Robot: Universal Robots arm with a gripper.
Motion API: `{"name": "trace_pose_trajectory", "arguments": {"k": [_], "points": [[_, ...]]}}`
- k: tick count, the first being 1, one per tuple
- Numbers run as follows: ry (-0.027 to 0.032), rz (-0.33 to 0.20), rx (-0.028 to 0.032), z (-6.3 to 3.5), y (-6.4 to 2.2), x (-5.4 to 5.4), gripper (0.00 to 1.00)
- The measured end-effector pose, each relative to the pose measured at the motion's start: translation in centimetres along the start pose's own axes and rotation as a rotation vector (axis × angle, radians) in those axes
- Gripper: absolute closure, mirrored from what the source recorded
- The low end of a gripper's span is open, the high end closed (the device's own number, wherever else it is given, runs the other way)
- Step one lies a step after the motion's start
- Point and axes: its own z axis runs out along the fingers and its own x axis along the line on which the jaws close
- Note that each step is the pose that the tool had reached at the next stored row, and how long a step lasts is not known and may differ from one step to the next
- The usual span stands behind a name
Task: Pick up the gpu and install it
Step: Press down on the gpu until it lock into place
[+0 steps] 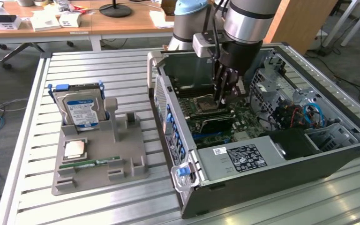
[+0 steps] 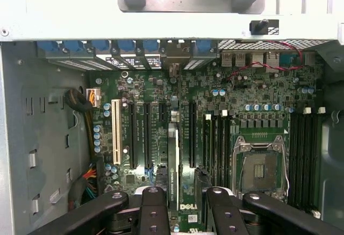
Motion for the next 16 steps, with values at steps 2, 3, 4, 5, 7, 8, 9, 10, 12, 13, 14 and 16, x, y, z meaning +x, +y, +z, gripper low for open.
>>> {"name": "trace_pose_trajectory", "arguments": {"k": [2,3,4,5,7,8,9,10,12,13,14,16], "points": [[0.0,0.0,0.0001,0.0,0.0,0.0,0.66],[0.0,0.0,0.0,0.0,0.0,0.0,0.66],[0.0,0.0,0.0,0.0,0.0,0.0,0.66],[0.0,0.0,0.0,0.0,0.0,0.0,0.66],[0.0,0.0,0.0,0.0,0.0,0.0,0.67],[0.0,0.0,0.0,0.0,0.0,0.0,0.67],[0.0,0.0,0.0001,0.0,0.0,0.0,0.74],[0.0,0.0,0.0001,0.0,0.0,0.0,0.8],[0.0,0.0,0.0,0.0,0.0,0.0,0.85],[0.0,0.0,0.0,0.0,0.0,0.0,0.89],[0.0,0.0,0.0001,0.0,0.0,0.0,0.89],[0.0,0.0,0.0,0.0,0.0,0.0,0.89]]}}
